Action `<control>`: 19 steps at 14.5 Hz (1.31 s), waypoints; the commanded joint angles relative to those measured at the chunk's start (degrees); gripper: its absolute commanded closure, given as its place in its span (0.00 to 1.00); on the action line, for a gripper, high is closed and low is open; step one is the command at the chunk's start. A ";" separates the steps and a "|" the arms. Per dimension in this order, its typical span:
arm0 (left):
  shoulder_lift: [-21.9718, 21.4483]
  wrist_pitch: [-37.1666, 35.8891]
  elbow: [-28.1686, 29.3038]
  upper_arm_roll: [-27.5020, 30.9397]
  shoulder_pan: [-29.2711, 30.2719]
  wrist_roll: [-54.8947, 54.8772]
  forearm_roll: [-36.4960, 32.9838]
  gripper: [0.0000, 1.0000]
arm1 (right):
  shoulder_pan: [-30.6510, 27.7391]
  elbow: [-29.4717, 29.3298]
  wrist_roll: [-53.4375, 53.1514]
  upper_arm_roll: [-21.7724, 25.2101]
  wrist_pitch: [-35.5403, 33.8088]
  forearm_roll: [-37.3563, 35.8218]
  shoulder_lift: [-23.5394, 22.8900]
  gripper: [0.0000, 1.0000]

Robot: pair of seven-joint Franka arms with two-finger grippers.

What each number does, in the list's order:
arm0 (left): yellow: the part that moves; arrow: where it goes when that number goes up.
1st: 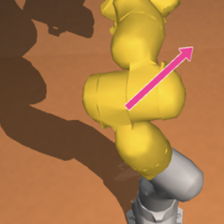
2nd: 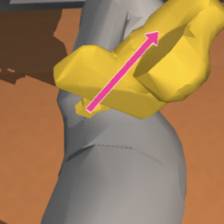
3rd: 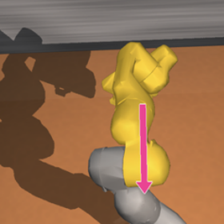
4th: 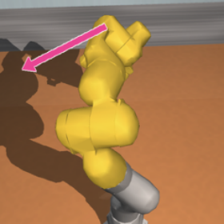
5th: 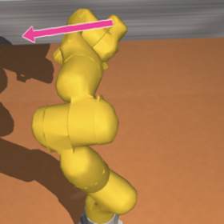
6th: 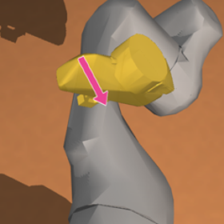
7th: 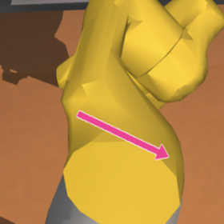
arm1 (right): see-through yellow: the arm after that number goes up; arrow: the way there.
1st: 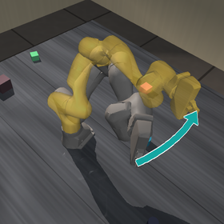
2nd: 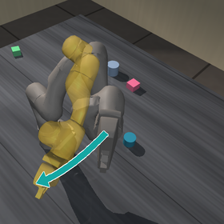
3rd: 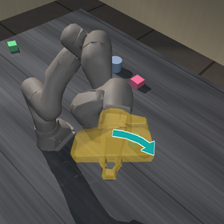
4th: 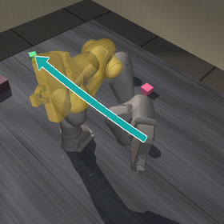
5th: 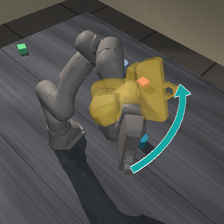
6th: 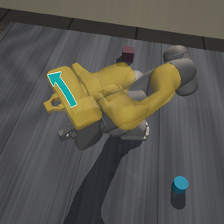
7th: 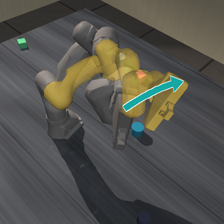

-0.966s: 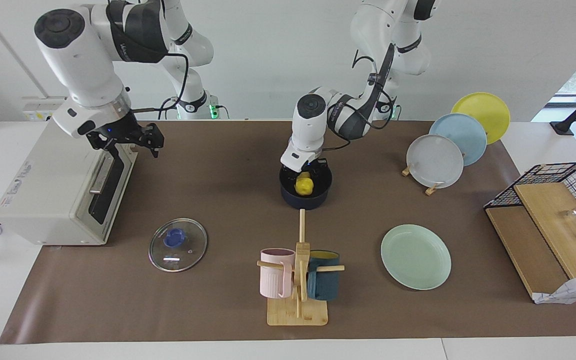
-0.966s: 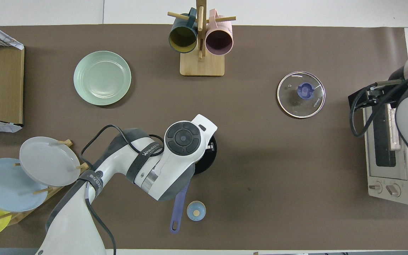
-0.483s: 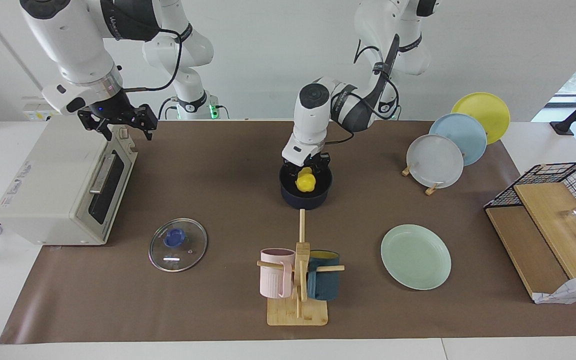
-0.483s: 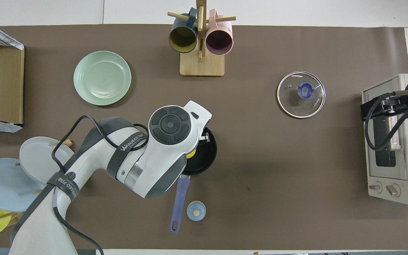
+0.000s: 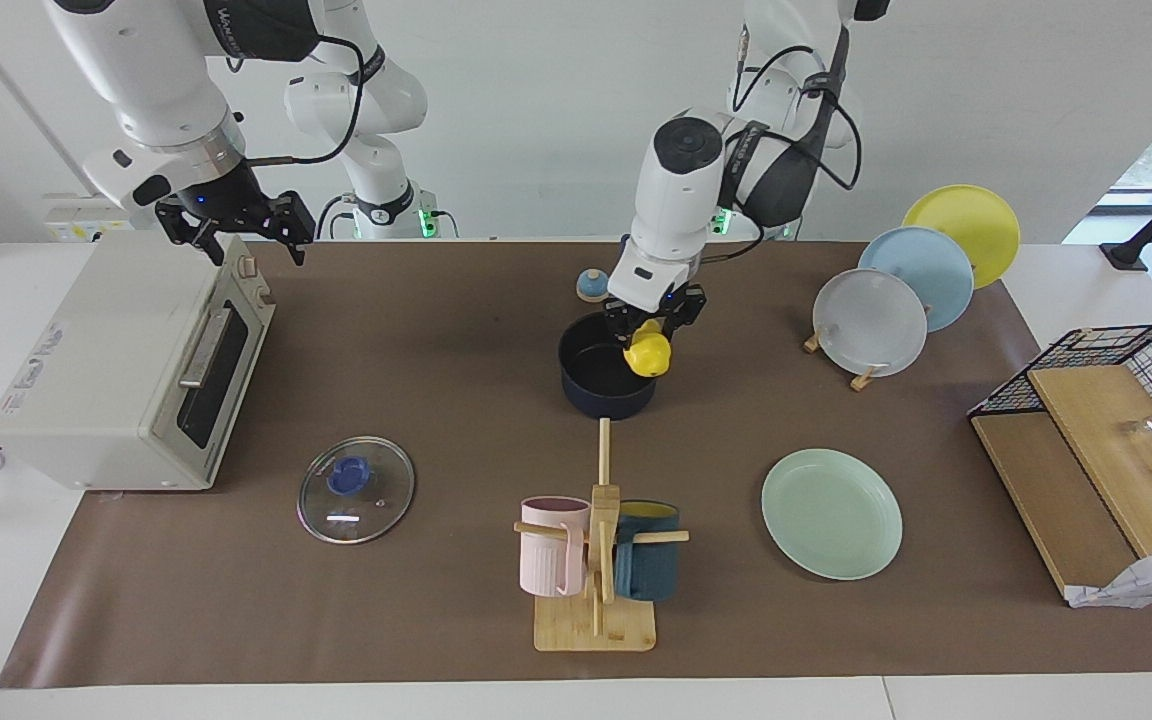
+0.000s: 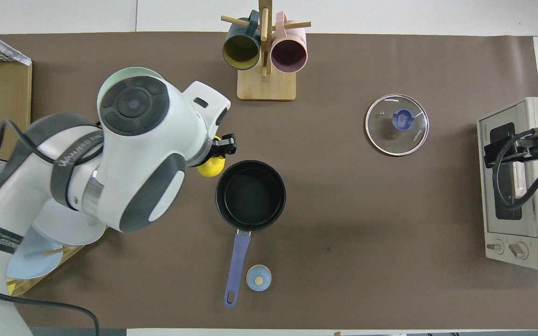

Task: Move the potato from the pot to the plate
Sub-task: 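Lift the yellow potato with the left gripper toward the green plate, then lower the potato onto the green plate and open the left gripper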

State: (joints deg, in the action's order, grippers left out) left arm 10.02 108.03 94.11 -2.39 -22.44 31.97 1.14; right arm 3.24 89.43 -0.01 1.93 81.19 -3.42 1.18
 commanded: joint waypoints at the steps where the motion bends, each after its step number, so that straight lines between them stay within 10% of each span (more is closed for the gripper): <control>1: 3.25 -0.55 -3.49 -0.77 7.65 -11.27 0.00 0.93 | -1.49 1.80 -0.16 -0.53 -0.07 0.25 1.46 0.00; 11: 17.65 21.67 -3.50 -0.69 16.99 -28.28 0.79 0.92 | -3.59 1.71 0.10 -1.76 1.25 -0.80 2.07 0.00; 19: 18.28 26.18 0.37 -0.69 16.55 -28.54 0.18 0.78 | -4.12 1.45 0.10 -1.14 1.77 -0.01 1.72 0.00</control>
State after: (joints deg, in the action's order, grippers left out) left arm 28.11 131.84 93.15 -3.23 -5.68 4.13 2.07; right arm 0.64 89.91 -0.01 1.35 81.91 -3.82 2.23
